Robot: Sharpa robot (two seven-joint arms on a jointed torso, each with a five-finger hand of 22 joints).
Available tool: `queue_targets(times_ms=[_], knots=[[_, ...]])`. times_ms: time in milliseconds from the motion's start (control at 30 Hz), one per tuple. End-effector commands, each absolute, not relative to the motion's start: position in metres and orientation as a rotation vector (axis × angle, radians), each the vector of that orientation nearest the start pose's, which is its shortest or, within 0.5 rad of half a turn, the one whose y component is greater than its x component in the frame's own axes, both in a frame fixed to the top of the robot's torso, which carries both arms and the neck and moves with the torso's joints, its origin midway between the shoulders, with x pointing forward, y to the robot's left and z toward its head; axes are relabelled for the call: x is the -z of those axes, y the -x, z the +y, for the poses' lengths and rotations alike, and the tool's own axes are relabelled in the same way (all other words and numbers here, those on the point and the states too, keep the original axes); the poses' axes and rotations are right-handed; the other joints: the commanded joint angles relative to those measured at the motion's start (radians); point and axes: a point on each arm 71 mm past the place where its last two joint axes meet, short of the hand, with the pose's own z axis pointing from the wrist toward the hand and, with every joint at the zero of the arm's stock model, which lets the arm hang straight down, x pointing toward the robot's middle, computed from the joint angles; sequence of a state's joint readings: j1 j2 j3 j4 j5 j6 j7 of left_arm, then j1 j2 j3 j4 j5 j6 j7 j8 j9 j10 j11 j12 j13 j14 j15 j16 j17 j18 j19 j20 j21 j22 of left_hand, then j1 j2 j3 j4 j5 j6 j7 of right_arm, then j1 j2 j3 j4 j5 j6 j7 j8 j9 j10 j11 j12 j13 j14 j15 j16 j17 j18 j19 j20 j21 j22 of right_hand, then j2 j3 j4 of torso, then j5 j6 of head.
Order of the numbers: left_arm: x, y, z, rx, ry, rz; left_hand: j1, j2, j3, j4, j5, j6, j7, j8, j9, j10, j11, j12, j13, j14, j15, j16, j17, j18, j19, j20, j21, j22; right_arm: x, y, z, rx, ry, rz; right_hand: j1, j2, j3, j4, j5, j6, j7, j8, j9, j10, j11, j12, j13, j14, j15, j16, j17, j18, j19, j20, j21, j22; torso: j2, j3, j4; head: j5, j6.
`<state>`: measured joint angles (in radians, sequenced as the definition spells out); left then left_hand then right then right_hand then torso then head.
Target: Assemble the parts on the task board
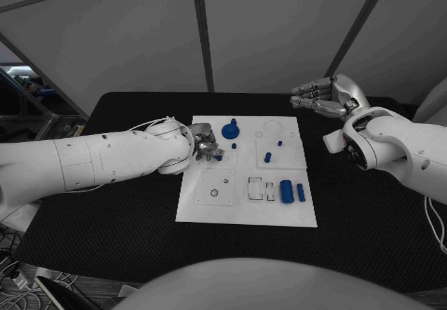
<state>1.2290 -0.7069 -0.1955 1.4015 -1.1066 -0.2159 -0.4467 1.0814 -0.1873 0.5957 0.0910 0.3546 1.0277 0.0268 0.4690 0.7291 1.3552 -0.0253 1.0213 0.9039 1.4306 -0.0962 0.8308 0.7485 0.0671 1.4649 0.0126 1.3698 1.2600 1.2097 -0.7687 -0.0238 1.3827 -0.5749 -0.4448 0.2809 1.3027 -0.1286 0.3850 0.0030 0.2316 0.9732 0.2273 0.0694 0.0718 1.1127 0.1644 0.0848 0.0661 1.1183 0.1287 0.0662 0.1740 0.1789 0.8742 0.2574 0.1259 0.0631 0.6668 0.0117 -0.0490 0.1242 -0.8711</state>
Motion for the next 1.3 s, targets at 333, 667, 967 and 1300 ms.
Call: queue_targets(times_ms=[333,667,967,1300], knots=[[0.2562,-0.4911,0.1925,0.402,0.26,2.106,-0.032,-0.005,0.077,-0.126,0.004,0.023,-0.019,-0.001,0.013,0.037,-0.035,0.006,-0.001,0.001,-0.012,-0.003,0.004,-0.008,0.022,-0.01,0.016,0.021,0.1693,-0.5178,-0.2094,-1.194,-0.57,1.461,-0.01,0.003,-0.007,0.002,0.005,-0.005,-0.001,-0.003,0.0,-0.005,0.0,0.006,-0.001,-0.007,0.0,0.002,-0.002,0.007,-0.004,0.006,-0.008,0.002,0.0,-0.0003,0.0002,0.0,-0.002],[0.2564,-0.492,0.1922,0.4,0.263,2.107,-0.042,-0.006,0.034,-0.108,0.003,0.037,-0.023,-0.004,0.018,0.038,-0.038,0.014,0.004,0.001,-0.013,-0.004,0.005,-0.01,0.025,-0.012,0.022,0.032,0.1694,-0.5179,-0.2094,-1.194,-0.57,1.463,-0.01,0.003,-0.007,0.002,0.005,-0.005,-0.001,-0.003,0.0,-0.005,0.0,0.006,-0.001,-0.007,0.0,0.002,-0.002,0.007,-0.004,0.006,-0.008,0.002,0.0,0.0,0.0001,0.0,-0.002],[0.2565,-0.4925,0.1921,0.397,0.266,2.106,-0.043,-0.007,0.01,-0.102,0.002,0.044,-0.025,-0.004,0.022,0.04,-0.039,0.019,0.008,0.001,-0.015,-0.004,0.006,-0.011,0.026,-0.013,0.025,0.036,0.1694,-0.5178,-0.2093,-1.195,-0.57,1.465,-0.01,0.004,-0.007,0.002,0.006,-0.005,-0.001,-0.003,0.0,-0.006,0.0,0.006,-0.001,-0.007,0.0,0.003,-0.002,0.007,-0.004,0.006,-0.008,0.002,0.0,0.0001,0.0,0.0,-0.002],[0.2562,-0.4926,0.1927,0.395,0.27,2.102,-0.039,-0.008,-0.051,-0.091,0.002,0.056,-0.031,0.005,0.041,0.041,-0.043,0.029,0.015,0.001,-0.017,-0.004,0.007,-0.013,0.029,-0.015,0.032,0.048,0.1694,-0.5176,-0.2095,-1.196,-0.57,1.466,-0.01,0.004,-0.008,0.002,0.006,-0.006,-0.001,-0.003,0.0,-0.006,0.001,0.006,-0.001,-0.008,0.001,0.003,-0.003,0.007,-0.004,0.006,-0.009,0.002,0.0,-0.0004,0.0015,0.0,-0.002]])
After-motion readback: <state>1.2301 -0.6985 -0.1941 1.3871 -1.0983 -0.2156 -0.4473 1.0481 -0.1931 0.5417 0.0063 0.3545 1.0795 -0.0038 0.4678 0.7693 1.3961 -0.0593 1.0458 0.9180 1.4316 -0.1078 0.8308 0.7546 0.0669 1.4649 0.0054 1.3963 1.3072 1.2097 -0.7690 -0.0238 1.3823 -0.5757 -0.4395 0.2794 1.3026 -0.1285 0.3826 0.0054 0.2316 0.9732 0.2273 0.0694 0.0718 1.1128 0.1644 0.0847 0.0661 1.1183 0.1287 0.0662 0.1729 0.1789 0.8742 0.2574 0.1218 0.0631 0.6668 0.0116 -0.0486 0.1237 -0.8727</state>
